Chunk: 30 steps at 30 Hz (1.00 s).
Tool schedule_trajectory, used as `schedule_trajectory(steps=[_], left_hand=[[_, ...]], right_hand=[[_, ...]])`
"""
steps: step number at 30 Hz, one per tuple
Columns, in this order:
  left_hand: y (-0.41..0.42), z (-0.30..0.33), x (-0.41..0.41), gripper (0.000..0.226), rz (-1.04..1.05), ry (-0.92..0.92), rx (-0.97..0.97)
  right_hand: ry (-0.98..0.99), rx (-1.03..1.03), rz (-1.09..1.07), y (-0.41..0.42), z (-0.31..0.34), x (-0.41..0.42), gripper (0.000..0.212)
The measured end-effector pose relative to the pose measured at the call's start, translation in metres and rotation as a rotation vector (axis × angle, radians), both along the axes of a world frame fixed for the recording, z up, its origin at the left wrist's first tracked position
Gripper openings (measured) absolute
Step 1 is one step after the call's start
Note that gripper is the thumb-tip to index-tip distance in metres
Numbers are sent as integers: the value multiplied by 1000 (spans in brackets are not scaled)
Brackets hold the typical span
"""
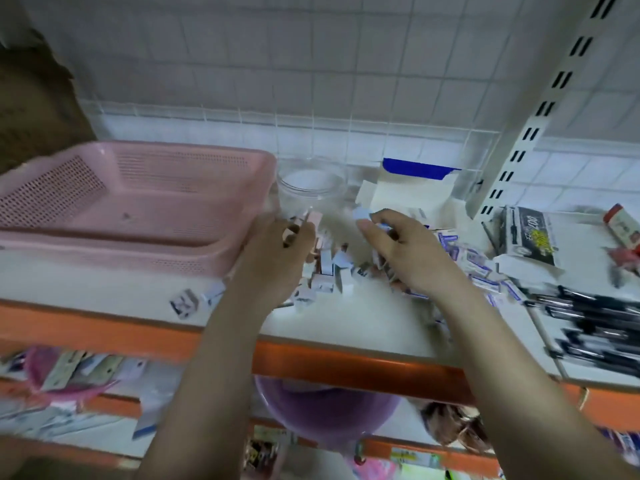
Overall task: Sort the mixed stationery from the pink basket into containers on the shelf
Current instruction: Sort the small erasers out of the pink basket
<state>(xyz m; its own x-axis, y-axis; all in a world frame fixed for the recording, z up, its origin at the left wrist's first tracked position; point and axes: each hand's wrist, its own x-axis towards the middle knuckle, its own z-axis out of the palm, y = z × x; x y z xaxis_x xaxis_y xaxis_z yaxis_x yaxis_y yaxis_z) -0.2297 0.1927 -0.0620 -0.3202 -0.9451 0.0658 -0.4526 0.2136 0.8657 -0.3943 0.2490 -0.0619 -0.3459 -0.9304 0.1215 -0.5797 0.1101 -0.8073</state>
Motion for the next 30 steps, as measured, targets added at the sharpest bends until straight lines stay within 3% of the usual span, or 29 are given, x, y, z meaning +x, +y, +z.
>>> schedule_trajectory(steps=[8, 10, 13, 18, 20, 24, 30], left_hand=[[-14, -12, 12, 34, 139, -144, -104], [-17, -14, 13, 30, 141, -144, -143], [-16, -16, 11, 24, 154, -128, -226], [-18, -22, 2, 17, 194, -209, -329], [-23, -24, -1, 14, 156, -257, -363], [-40, -28, -13, 25, 73, -335, -413], [-51, -27, -20, 38, -59, -268, -330]], right_hand=[[194, 8, 127, -69, -9, 24, 24], [203, 28, 147, -75, -13, 28, 33], [153, 15, 161, -78, -16, 26, 47], [5, -104, 65, -73, -7, 13, 13], [-46, -146, 5, -64, -1, 7, 15], [-95, -122, -37, -45, -2, -1, 18], [-124, -116, -127, -20, -7, -12, 16]])
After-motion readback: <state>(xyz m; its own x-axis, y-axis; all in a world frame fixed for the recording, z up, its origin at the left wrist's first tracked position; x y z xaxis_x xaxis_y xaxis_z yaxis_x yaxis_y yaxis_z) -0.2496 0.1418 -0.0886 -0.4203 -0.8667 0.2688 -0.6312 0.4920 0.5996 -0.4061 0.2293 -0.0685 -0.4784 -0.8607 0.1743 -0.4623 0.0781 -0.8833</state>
